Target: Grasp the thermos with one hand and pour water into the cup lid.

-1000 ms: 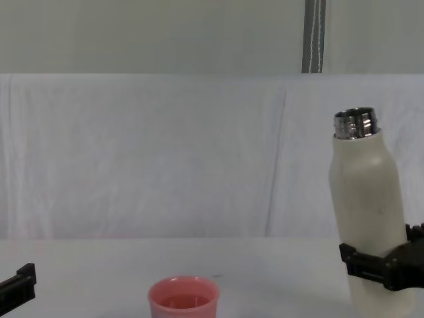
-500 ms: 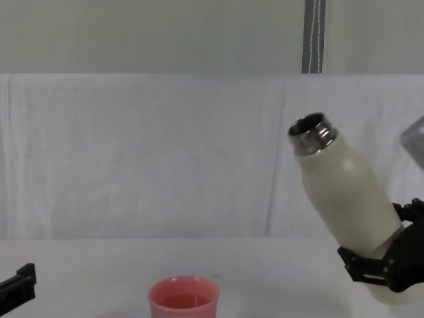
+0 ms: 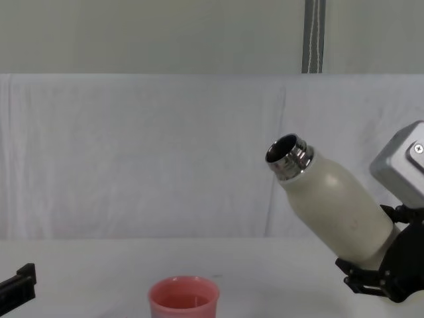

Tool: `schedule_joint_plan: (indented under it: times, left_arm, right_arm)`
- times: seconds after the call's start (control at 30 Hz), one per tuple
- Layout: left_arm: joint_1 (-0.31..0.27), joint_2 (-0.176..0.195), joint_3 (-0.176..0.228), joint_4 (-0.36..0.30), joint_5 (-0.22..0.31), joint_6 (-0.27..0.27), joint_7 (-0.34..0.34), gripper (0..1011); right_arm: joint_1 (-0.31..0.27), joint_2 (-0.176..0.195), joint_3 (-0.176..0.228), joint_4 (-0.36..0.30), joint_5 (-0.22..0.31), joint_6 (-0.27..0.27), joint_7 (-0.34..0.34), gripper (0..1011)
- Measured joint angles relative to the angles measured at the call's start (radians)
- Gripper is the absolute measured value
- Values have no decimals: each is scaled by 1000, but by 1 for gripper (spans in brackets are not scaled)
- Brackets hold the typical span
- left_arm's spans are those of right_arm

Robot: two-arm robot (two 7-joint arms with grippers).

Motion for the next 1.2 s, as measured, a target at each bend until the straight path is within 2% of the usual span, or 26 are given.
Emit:
schedule_joint_plan:
  times: [0.43,0.9,1.2]
  left_arm:
    - [0,0,0,0,0,0,0,1001]
    - [0,0,0,0,0,0,0,1001]
    - [0,0,0,0,0,0,0,1001]
  right_arm:
    - [-8,0,-12,1,-105,-2,3,955]
    - [-30,8,-12,-23,-172,-3,-9,955]
    - [-35,20,-20,-34,-234,6,-19,955]
